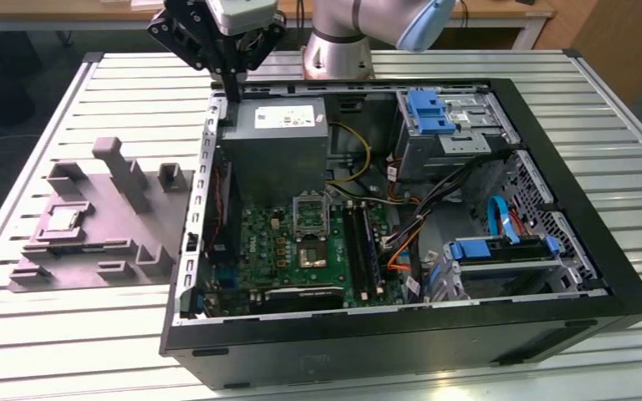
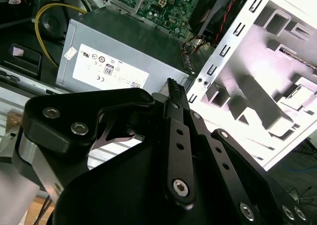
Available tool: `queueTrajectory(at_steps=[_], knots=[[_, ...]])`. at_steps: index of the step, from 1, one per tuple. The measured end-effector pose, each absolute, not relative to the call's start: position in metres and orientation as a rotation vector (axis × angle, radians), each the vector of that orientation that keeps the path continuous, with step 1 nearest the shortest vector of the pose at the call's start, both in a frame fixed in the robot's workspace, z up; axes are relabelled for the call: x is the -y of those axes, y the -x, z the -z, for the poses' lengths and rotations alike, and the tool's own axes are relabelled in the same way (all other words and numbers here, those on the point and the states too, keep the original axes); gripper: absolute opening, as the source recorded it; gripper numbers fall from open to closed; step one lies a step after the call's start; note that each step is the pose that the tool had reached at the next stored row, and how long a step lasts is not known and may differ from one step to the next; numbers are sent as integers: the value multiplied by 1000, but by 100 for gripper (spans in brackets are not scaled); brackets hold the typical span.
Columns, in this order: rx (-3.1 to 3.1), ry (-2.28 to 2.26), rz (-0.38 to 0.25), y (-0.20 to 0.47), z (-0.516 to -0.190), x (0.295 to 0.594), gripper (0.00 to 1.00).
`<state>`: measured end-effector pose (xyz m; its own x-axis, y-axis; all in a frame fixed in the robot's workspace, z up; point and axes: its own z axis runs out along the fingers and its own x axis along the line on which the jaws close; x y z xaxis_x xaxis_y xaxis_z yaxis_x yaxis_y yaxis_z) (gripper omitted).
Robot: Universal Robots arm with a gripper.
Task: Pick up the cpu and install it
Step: 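Reach for the cpu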
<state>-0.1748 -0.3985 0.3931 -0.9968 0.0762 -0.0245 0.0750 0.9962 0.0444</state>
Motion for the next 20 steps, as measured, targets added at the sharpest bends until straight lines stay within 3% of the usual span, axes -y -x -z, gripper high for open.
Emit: queueTrajectory(at_steps=[20], knots=[[-3113,-118,-68,180,-393,398,11]])
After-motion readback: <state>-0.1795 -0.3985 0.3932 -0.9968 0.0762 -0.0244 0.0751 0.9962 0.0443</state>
